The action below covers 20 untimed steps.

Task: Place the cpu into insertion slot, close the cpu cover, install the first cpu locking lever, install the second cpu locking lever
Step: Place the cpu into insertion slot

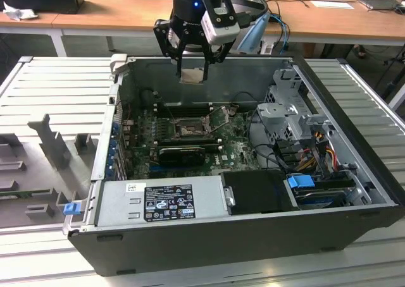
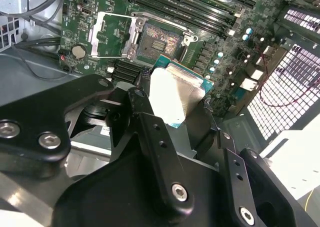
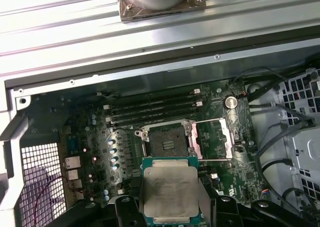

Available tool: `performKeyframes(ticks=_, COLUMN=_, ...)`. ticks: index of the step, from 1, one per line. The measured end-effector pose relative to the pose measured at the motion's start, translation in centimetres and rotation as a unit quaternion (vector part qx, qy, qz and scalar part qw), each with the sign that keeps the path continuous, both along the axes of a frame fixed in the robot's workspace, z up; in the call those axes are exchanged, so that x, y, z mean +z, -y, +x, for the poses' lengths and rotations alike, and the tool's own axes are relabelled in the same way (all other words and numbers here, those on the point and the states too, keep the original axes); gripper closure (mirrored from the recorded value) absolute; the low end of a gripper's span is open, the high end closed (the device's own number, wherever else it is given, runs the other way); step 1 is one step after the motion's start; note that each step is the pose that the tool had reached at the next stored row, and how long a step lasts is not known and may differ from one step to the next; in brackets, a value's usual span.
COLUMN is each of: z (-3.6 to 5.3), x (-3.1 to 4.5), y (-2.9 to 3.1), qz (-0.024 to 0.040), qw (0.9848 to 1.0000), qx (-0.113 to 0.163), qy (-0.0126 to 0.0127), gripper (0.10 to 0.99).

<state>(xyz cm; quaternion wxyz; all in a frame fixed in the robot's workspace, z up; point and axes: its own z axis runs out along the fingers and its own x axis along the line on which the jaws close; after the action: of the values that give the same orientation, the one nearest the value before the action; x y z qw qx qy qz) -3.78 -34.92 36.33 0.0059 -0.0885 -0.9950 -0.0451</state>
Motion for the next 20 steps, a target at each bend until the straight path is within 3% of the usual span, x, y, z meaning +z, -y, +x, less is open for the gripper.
performKeyframes(ticks=20, z=0.00, x=0.00, y=0.00, qz=0.0000, qw=0.9997, qx=-0.022, qy=0.0000, gripper=0.557)
